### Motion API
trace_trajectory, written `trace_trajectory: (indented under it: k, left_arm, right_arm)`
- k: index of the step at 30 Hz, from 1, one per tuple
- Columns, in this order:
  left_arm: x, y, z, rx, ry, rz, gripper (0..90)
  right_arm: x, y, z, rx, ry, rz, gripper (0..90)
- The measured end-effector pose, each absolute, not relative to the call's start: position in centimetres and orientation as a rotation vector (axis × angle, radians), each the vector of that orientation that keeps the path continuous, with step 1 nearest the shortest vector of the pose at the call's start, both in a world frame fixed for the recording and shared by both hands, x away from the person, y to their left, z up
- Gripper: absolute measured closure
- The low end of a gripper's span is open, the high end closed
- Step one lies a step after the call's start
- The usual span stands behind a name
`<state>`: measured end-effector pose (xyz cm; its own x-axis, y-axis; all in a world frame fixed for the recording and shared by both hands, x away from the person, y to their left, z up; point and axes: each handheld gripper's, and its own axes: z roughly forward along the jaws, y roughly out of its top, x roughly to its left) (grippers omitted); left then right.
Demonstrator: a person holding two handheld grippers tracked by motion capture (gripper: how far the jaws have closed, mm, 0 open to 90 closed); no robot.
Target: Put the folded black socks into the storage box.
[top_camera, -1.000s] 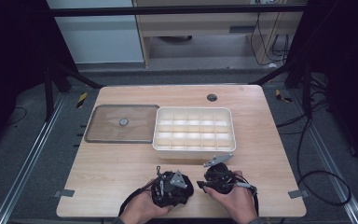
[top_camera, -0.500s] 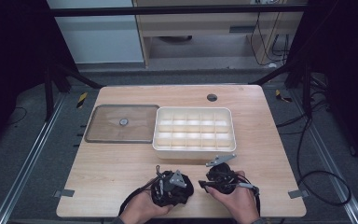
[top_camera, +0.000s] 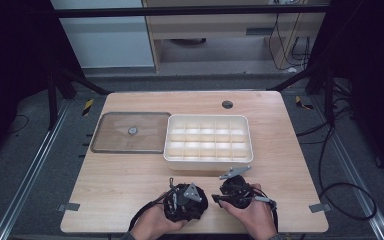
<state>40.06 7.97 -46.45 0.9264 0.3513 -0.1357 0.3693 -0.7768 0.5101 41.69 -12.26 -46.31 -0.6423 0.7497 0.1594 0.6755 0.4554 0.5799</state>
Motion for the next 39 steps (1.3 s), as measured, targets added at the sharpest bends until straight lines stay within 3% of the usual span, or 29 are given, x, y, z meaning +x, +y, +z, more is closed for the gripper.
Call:
trace_trajectory:
  k: [14,25,39]
  left_arm:
    - [39.8,8.0,-46.2,2.538,0.515,-0.042,82.0]
    - [41.0,8.6,-45.2,2.476,0.575,0.048,79.8]
    - [40.8,8.2,-45.2,2.451,0.571,0.076,62.2]
  right_arm:
    - [41.5,-12.5,-46.0,1.263,2.576,0.956,56.5]
    - [41.5,-12.4,-46.0,1.263,2.576,0.946,54.3]
    - [41.5,-12.7,-45.6,1.286,2.554,0.961,51.3]
